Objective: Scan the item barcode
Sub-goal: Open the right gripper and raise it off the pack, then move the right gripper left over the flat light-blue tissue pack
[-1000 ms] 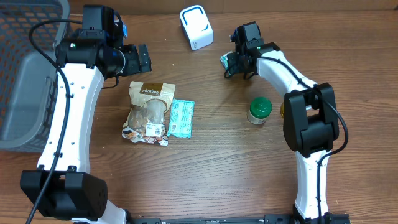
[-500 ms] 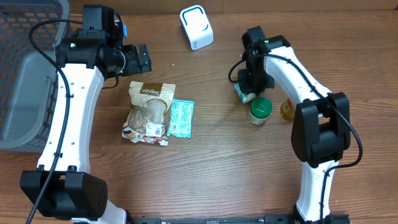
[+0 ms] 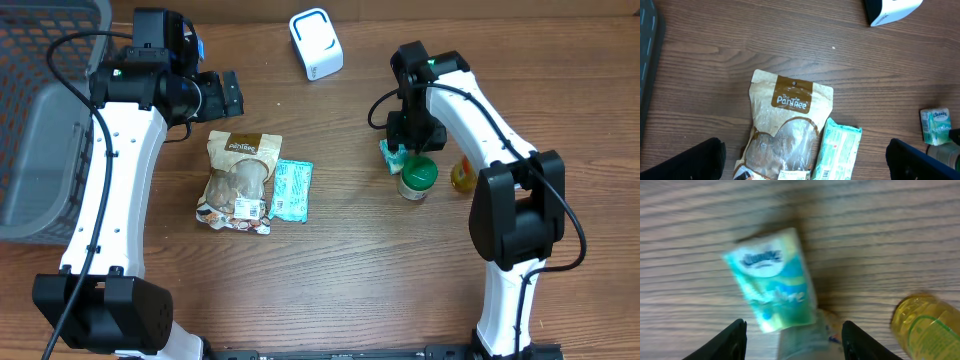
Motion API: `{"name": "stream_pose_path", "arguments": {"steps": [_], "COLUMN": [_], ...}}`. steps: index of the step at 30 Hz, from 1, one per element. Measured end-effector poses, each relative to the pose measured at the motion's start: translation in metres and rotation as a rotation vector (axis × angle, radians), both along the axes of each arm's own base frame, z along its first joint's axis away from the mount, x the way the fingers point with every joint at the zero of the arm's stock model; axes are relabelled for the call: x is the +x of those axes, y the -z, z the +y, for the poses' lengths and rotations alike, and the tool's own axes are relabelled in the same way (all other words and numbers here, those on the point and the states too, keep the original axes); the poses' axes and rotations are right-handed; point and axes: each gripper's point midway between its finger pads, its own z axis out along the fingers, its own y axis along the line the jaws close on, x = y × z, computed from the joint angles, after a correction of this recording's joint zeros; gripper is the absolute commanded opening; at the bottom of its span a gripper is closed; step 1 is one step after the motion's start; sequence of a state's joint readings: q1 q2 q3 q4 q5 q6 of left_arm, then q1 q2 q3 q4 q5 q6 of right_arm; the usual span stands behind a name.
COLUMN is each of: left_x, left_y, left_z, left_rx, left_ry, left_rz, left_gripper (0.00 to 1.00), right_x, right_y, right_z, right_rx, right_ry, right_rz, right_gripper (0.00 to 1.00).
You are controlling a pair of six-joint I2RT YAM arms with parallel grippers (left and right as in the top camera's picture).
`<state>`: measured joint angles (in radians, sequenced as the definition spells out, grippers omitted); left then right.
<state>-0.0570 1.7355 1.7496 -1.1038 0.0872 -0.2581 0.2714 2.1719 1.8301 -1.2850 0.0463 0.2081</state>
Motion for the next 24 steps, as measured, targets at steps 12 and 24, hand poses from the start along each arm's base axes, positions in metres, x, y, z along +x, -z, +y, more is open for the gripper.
{"name": "stream_pose_path", "arguments": {"steps": [12, 24], "left_x": [0.000, 0.000], "left_y": [0.000, 0.000], "left_z": [0.000, 0.000], "left_rx": [0.000, 0.000], "left_ry": [0.000, 0.000], "left_rz": [0.000, 0.000], "left_gripper": [1.00, 1.00], "right_x": [-0.026, -0.014], "right_y": [-0.031, -0.033], "right_z": [0.091, 0.102], "right_rx": [0.271, 0.312], "right_ry": [-0.119, -0.133], "right_rz": [0.016, -0.035], "right_gripper": [1.00, 1.00]}}
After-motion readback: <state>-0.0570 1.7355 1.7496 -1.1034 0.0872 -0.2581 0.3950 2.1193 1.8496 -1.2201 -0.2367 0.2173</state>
